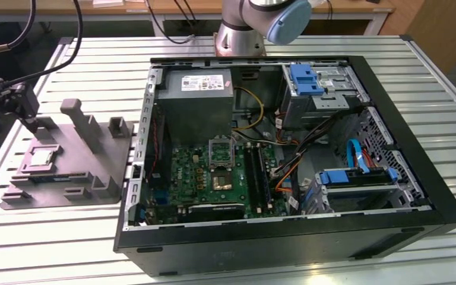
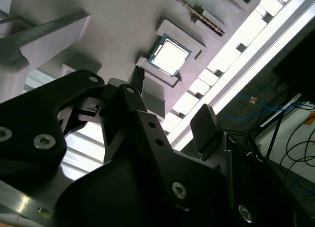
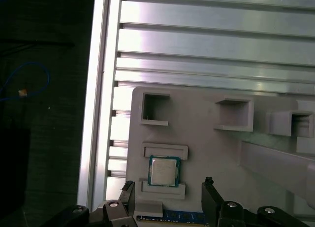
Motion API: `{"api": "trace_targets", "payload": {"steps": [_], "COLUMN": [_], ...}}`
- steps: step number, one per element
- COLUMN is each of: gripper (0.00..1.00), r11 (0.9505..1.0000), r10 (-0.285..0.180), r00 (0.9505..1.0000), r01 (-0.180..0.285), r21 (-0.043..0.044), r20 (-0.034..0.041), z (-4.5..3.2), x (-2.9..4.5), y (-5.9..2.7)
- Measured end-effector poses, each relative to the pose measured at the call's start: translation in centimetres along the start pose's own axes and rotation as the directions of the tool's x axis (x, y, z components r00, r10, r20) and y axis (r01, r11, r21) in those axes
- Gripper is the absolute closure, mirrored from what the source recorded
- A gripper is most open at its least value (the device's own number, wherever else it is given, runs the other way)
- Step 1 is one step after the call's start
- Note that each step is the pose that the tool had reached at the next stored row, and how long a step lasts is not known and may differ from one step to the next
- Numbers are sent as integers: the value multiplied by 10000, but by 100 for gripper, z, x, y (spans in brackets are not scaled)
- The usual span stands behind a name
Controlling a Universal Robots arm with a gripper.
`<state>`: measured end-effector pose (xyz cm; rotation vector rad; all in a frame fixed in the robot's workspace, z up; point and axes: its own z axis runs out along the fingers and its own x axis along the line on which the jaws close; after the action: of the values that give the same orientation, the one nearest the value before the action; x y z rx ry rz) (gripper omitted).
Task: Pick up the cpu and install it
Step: 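Pick up the cpu and move it towards the insertion slot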
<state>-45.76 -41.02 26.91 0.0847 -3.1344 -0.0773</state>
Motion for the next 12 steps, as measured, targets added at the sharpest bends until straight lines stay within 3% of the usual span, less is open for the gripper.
{"api": "trace_targets", "payload": {"steps": [7,12], "gripper": [35,35], "r11": [10000,10000], "r10": [0,1], "r00": [10000,10000], "r01": [0,-1], "r21": [-1,0], "r20": [2,-1], "z": [6,68], "x": [0,1], "y": [0,-11]}}
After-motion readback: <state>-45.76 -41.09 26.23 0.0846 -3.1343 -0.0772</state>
